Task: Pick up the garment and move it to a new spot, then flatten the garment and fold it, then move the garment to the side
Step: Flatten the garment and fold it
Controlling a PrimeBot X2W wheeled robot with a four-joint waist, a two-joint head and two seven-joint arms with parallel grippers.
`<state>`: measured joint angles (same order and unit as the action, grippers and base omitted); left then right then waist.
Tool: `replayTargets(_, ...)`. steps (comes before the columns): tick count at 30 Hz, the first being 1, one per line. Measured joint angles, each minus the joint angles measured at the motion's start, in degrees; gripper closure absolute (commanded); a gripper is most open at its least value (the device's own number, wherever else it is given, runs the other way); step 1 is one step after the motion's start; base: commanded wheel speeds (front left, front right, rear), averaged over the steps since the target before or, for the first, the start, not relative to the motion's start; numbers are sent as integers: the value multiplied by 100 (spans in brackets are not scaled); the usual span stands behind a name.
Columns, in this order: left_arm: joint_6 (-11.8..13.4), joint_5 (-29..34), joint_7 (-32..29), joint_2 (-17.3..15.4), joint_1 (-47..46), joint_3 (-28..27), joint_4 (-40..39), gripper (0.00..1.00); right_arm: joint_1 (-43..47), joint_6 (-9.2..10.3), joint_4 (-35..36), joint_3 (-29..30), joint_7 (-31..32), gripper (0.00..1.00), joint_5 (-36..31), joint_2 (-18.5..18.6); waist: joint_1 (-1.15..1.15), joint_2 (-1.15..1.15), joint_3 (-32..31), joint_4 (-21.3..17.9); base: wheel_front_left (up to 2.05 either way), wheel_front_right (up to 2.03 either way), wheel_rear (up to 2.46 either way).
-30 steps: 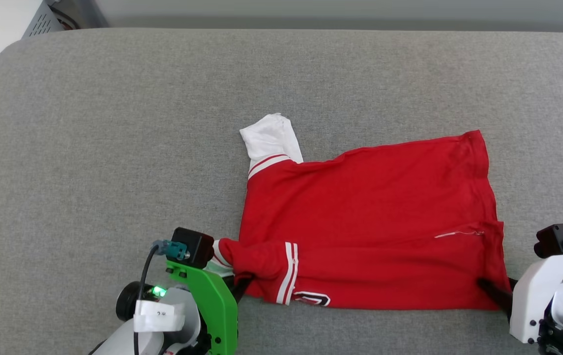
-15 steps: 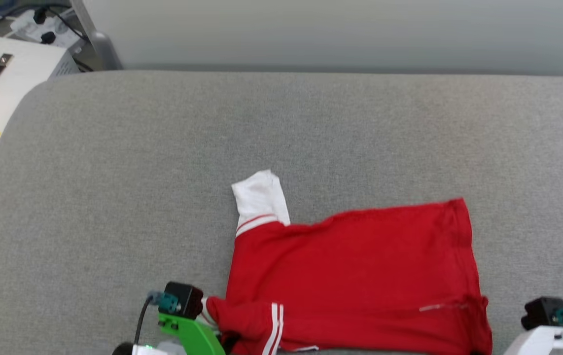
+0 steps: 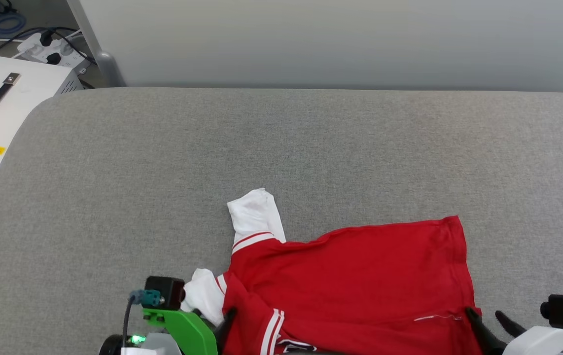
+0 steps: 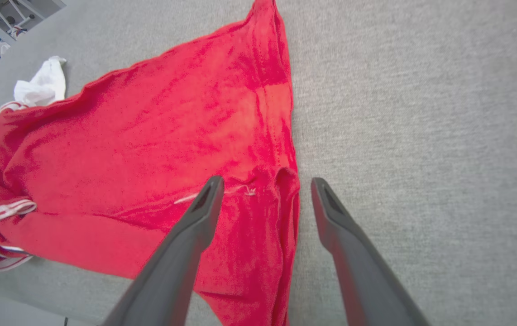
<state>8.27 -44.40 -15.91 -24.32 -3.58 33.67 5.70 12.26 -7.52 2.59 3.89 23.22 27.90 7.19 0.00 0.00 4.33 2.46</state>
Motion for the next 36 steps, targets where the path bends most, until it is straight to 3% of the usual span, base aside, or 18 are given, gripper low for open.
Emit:
replayTargets(8, 236, 383, 1068, -3, -285, -458, -119, 0, -264, 0, 435, 91, -1424, 0, -673, -119, 0, 0, -58, -119, 0, 0, 0)
replayTargets(14, 200, 620, 1438, -99, -786, -634, -52, 0, -367, 0, 733, 71, -1669, 0, -938, -183, 0, 0, 35, -203, 0, 0, 0)
replayTargets(16, 51, 619, 1374, -122, -1071, -630, 109, 0, -427, 0, 775, 52, -1669, 0, -965, -192, 0, 0, 111, -234, 0, 0, 0)
replayTargets(21, -479, 510, 735, -250, -1930, -526, 577, 0, -633, 0, 800, 0, -1658, 0, -970, -164, 0, 0, 337, -334, 0, 0, 0)
replayTargets(27, -1279, 183, -606, -325, -3084, -127, 1283, 0, -944, 0, 759, -92, -1674, 0, -966, -101, 0, 0, 673, -523, 0, 0, 0)
replayTargets(36, -1522, -383, -2124, -288, -4155, 354, 2301, 0, -1281, 0, 502, -259, -1814, 0, -842, -99, 0, 0, 1210, -854, 0, 0, 0)
